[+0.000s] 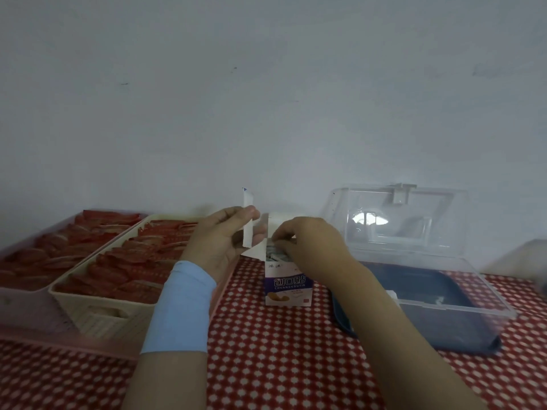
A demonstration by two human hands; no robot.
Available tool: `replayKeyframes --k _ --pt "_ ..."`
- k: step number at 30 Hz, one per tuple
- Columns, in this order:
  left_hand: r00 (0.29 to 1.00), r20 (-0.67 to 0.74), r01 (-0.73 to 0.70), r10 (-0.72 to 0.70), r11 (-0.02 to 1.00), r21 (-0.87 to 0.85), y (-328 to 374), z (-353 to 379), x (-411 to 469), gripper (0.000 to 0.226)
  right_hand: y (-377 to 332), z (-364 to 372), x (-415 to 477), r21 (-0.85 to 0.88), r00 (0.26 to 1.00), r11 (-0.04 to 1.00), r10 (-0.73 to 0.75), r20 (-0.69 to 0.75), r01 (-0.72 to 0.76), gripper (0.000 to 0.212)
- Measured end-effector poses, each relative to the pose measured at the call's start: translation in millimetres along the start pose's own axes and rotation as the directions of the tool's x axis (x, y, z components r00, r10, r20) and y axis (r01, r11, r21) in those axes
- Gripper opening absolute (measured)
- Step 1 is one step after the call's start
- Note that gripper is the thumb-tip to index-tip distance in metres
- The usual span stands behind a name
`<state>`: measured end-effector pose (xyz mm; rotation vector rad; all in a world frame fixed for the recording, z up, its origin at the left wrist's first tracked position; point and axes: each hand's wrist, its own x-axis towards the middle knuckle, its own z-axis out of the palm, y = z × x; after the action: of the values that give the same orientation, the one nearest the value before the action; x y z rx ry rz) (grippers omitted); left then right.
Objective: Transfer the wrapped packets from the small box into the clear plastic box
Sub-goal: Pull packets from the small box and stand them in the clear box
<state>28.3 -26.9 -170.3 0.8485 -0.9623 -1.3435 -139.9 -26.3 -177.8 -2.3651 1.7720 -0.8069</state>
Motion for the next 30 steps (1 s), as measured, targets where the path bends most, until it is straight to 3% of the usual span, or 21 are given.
replayKeyframes --k 5,9,15,19,22,27,30 --pt "1.000 0.015 -0.008 0.007 0.995 0.095 -3 5 0 0.017 -4 7 6 -0.245 0.998 0.968 -0.048 0.038 0.056 0.019" --pt "0.998 -0.042 -0.038 0.043 0.993 0.112 -4 5 2 0.011 -1 7 7 -0.233 0.999 0.971 -0.052 0.003 0.051 0.019" --pt "0.993 -0.102 -0.053 0.066 0.991 0.122 -4 4 2 0.013 2 -3 4 0.063 0.989 0.998 -0.001 -0.145 0.011 0.017" --pt "0.992 -0.106 -0.053 0.069 0.987 0.152 -5 5 2 0.014 1 -4 0 0.114 1.000 0.993 0.006 0.012 -0.008 0.026" --pt "0.992 -0.096 -0.064 0.081 0.983 0.174 -6 6 2 0.013 4 -8 0 0.173 1.000 0.985 0.023 -0.014 -0.020 0.020" --pt "0.999 -0.020 -0.030 0.032 0.998 0.061 -3 7 3 0.020 7 -46 -4 0.538 0.988 0.843 0.086 -0.128 -0.004 0.018" --pt "0.989 0.129 0.063 -0.069 0.997 0.050 -4 12 0 0.045 4 -60 -10 0.647 0.988 0.761 0.060 -0.146 0.049 0.018"
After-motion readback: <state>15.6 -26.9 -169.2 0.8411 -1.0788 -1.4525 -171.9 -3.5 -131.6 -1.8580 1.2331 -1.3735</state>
